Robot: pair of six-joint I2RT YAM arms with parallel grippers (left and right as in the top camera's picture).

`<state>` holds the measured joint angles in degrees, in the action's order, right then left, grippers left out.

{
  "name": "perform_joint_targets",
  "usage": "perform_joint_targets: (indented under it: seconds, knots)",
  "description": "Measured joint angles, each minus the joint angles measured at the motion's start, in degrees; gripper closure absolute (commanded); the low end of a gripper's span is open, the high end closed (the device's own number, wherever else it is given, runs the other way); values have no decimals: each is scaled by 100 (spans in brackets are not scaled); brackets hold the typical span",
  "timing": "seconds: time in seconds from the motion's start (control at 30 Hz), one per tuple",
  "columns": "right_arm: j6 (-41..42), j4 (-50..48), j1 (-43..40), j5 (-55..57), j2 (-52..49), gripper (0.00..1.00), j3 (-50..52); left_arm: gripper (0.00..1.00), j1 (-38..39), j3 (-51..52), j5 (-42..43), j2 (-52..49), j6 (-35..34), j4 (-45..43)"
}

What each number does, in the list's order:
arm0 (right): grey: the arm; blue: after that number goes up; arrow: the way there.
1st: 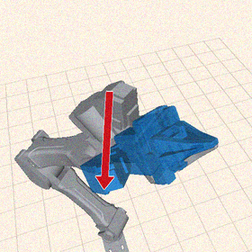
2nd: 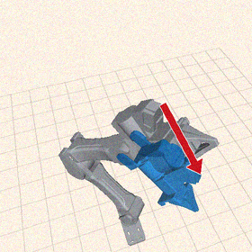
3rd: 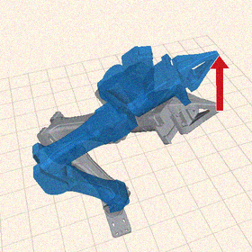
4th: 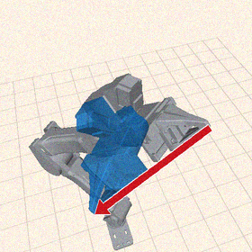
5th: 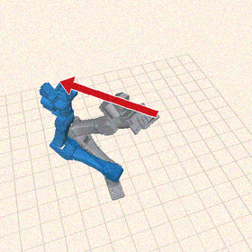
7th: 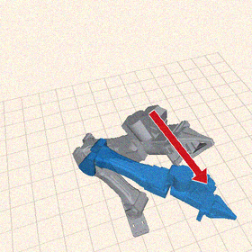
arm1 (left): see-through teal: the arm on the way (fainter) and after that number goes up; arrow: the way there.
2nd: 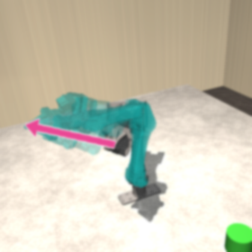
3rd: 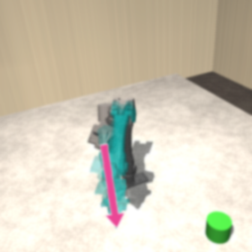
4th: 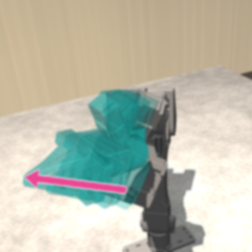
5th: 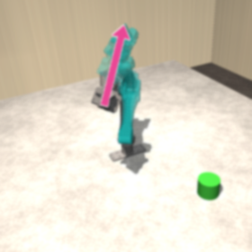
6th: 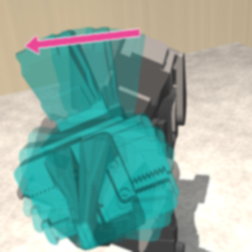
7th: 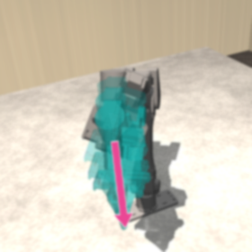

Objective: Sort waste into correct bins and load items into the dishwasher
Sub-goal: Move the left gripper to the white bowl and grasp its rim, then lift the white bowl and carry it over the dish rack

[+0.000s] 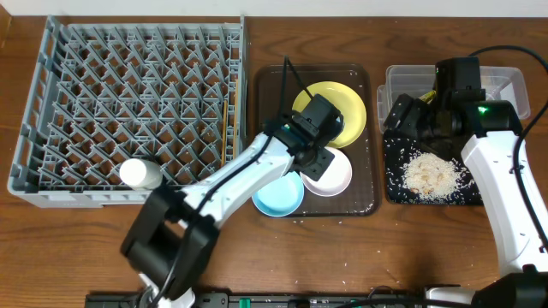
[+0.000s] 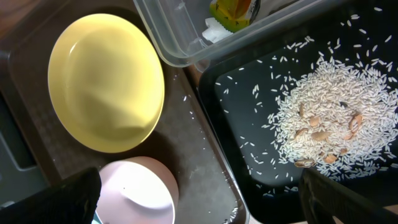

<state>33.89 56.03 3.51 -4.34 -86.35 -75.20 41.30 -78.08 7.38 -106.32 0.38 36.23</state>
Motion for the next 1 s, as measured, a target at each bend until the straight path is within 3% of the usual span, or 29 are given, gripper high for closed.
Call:
perform_joint_targets:
  seconds: [0.07, 0.3, 0.37, 0.77, 0.9, 1.0]
  knots:
    - [0, 4, 0, 0, 0, 1, 0, 53, 0, 2, -48, -195, 68, -96]
    - [0, 66, 0, 0, 0, 1, 0, 80, 0, 55, -116, -892, 247, -291]
    - [0, 70, 0, 0, 0, 1, 0, 92, 0, 68, -118, -973, 238, -317]
    - [0, 72, 0, 0, 0, 1, 0, 93, 4, -24, -72, -619, -68, 13]
    - [0, 72, 0, 0, 0, 1, 0, 92, 0, -52, -428, 302, -96, 197]
    - [0, 72, 0, -2, 0, 1, 0, 93, 2, -140, -1193, 1093, -109, 481]
